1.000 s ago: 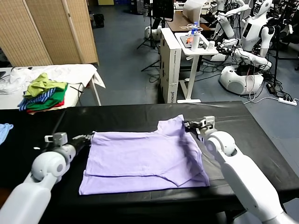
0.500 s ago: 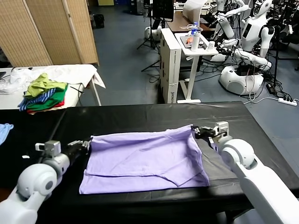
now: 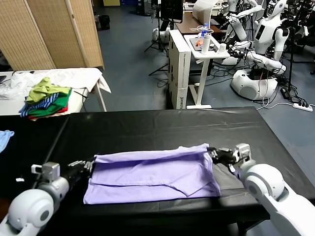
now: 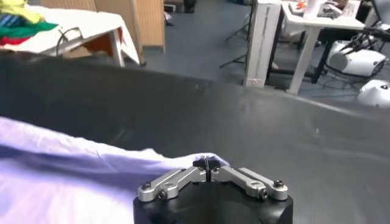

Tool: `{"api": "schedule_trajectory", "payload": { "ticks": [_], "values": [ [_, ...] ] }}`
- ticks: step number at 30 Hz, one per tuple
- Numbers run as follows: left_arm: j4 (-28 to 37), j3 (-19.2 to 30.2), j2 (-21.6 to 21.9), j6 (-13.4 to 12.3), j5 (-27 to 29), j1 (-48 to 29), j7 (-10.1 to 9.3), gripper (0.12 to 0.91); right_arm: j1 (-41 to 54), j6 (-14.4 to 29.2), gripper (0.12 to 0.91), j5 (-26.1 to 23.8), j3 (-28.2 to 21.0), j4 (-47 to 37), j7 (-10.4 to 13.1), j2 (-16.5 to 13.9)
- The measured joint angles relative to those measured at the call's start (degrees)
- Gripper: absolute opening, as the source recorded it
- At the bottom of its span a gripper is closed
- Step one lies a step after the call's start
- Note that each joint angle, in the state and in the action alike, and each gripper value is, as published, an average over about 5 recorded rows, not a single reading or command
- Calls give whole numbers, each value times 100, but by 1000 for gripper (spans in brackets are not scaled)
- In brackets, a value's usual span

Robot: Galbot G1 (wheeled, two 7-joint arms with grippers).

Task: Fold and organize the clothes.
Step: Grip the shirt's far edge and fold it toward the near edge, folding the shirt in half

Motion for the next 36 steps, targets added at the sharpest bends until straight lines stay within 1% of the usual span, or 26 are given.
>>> {"api": "schedule_trajectory", "payload": {
  "ticks": [6, 18, 31, 36],
  "values": [
    [-98, -170, -135, 2, 134, 338, 15, 203, -193, -65, 143, -7, 0, 161, 54, -82],
    [-195, -402, -304, -5, 336, 801, 73, 187, -332, -64, 143, 12, -23, 323, 54, -245],
    [-339, -402, -463, 20, 567, 1158, 77, 171, -336, -64, 143, 44, -127, 335, 23, -418],
    [-376, -344, -557, 19, 747, 1250, 78, 171, -325, -64, 143, 44, -180, 274, 11, -439]
  ]
}}
